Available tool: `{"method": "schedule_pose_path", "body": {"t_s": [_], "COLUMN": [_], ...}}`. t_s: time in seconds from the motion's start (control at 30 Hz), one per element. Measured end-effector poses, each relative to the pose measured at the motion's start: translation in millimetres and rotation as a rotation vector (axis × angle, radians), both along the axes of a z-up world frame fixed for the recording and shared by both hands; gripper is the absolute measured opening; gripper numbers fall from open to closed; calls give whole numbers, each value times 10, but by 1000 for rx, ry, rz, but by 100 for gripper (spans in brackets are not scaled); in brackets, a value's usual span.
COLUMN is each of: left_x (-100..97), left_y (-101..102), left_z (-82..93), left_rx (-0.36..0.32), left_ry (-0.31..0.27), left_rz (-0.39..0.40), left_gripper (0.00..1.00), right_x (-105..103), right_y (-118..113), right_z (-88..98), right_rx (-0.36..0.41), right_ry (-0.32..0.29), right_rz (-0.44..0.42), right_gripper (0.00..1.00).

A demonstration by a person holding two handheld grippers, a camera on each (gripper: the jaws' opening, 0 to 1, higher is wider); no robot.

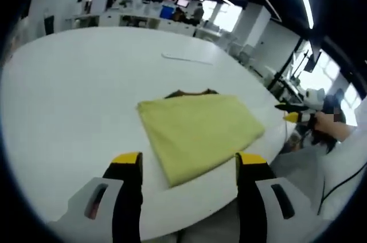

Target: Fold the garment on the visible template until the final outline fits inside the template.

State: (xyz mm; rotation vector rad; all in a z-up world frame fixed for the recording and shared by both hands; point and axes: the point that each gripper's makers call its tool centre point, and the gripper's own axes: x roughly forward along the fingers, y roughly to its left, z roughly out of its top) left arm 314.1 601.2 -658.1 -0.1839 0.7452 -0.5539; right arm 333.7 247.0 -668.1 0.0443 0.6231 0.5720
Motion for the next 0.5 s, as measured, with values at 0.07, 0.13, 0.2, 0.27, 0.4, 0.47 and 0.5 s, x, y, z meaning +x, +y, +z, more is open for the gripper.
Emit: {"method": "schedule_pose_path", "body": {"t_s": [0.07,0.13,0.2,0.27,0.4,0.47,0.5], "left_x": [-45,-88,-127,-167,-245,-301,-326], "left_y": [-11,-9,-9,-16,-28,-43,-49], "left_z": [19,31,62,111,186,219,233], "left_rx": [-2,3,-3,-16,-22,-19,-18], "left_ry": [-1,-1,-4,-8,-17,-17,-17], "left_rz": [-2,-3,-1,6,3,-10,-16], "left_gripper": [67,70,73,74,78,81,82], "right_x": [-44,-89,-131,-175,-266,-306,-327], "right_y": [14,26,39,48,56,53,50], "right_z": [15,35,71,98,142,151,157], "right_rx": [3,7,13,17,24,25,24], "right_ry": [5,6,1,0,-2,0,1], "right_rz": [6,13,17,24,32,35,36], "right_gripper": [86,88,90,92,95,96,96]}}
